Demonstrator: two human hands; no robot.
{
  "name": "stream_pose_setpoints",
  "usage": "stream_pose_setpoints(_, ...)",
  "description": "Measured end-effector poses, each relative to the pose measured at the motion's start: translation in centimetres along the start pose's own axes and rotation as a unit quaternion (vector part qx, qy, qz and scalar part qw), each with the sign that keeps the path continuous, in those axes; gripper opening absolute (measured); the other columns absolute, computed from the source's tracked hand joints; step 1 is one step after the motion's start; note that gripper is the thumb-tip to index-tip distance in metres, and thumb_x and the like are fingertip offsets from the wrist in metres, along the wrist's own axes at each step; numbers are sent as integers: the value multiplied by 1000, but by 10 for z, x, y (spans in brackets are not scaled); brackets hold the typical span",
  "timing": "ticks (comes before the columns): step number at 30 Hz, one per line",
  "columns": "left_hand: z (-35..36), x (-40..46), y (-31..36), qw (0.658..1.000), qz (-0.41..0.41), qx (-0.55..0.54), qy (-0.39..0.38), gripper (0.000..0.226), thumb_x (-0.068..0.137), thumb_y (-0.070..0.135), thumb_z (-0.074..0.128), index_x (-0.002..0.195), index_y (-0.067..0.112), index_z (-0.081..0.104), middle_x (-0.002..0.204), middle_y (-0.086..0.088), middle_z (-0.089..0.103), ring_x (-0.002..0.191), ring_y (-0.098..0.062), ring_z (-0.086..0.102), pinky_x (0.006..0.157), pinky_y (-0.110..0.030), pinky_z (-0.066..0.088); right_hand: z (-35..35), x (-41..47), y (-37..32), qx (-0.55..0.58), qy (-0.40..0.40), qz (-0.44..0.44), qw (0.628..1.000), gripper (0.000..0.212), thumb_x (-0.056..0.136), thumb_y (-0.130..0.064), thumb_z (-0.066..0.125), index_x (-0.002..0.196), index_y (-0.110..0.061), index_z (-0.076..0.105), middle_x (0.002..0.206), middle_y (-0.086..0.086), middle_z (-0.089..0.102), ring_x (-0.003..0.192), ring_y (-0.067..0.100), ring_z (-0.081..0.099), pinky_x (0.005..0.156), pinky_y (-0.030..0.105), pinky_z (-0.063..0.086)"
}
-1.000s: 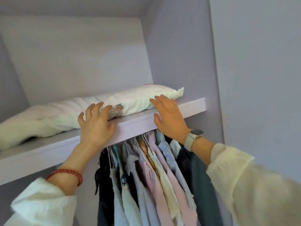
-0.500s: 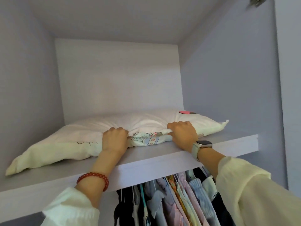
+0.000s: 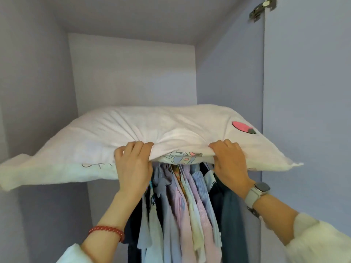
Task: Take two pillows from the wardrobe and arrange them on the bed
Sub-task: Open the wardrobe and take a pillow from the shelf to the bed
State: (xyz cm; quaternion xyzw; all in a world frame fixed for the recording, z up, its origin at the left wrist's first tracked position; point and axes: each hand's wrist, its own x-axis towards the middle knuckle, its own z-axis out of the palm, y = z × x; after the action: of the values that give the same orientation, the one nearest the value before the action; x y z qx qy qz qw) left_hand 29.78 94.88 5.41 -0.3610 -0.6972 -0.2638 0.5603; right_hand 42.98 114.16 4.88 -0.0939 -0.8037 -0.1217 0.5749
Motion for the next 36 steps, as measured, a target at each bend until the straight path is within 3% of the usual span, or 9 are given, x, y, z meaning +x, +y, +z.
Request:
stream_pose_setpoints(4,-44,-46,47,999,37,-38,-10,49,49,-7,48,93,8,64,71,-6,61,76,-19,38,65,-31,22,-59,-72,3,4,19,16,1000,31,65,-5,30,87,-12,51,64,9,60,67,16,32,60,29,23)
stream_pose_setpoints(10,-100,-93,113,990,84,-100,-57,42,58,0,36,88,7,65,69,-8,62,69,-21,43,59,-30,23,-151,-148,5,1,-12,72,997,23,69,-7,35,88,-12,47,64,12,62,65,16,45,56,22,34)
stream_pose_setpoints(15,-115,-109,172,971,172,-135,-92,29,59,1,39,76,6,61,63,-11,60,56,-28,56,59,-32,33,-220,-210,17,27,-111,228,967,29,74,-8,41,91,1,62,79,22,68,70,37,64,65,39,52)
stream_pose_setpoints(18,-103,-145,227,940,170,-216,-202,23,55,-6,47,69,4,62,59,-14,60,52,-30,58,52,-32,41,-260,-263,28,-103,-202,284,932,23,68,1,53,88,-5,62,78,17,67,73,37,62,63,41,48)
stream_pose_setpoints(21,-91,-213,299,854,126,-302,-404,23,67,-9,55,85,3,63,78,-18,66,70,-37,61,62,-39,45,-313,-332,39,-221,-282,374,856,14,67,-5,62,81,-9,63,75,11,67,73,34,63,64,40,45)
stream_pose_setpoints(24,-101,-277,388,758,154,-392,-498,24,80,2,49,100,12,59,90,-15,66,84,-38,59,66,-40,45,-390,-393,46,-343,-299,452,767,14,60,-11,73,67,-12,61,64,6,67,64,29,62,60,36,45)
stream_pose_setpoints(29,-180,-326,525,624,266,-528,-512,14,79,-1,48,87,8,55,76,-18,64,73,-40,57,55,-36,35,-531,-465,22,-463,-252,578,622,3,74,-6,62,77,-5,62,74,16,69,74,35,61,69,39,41)
stream_pose_setpoints(34,-252,-327,608,514,360,-616,-477,25,74,-4,46,62,18,42,49,7,32,54,-27,40,44,-30,19,-626,-490,-22,-573,-150,616,520,13,80,-5,45,82,-4,58,80,16,65,80,36,54,72,41,33)
stream_pose_setpoints(36,-272,-319,642,479,374,-647,-460,31,79,3,50,57,21,38,51,6,39,54,-27,41,43,-26,19,-651,-493,-28,-607,-115,622,482,20,79,-3,44,92,-6,59,92,14,64,92,35,52,84,45,32)
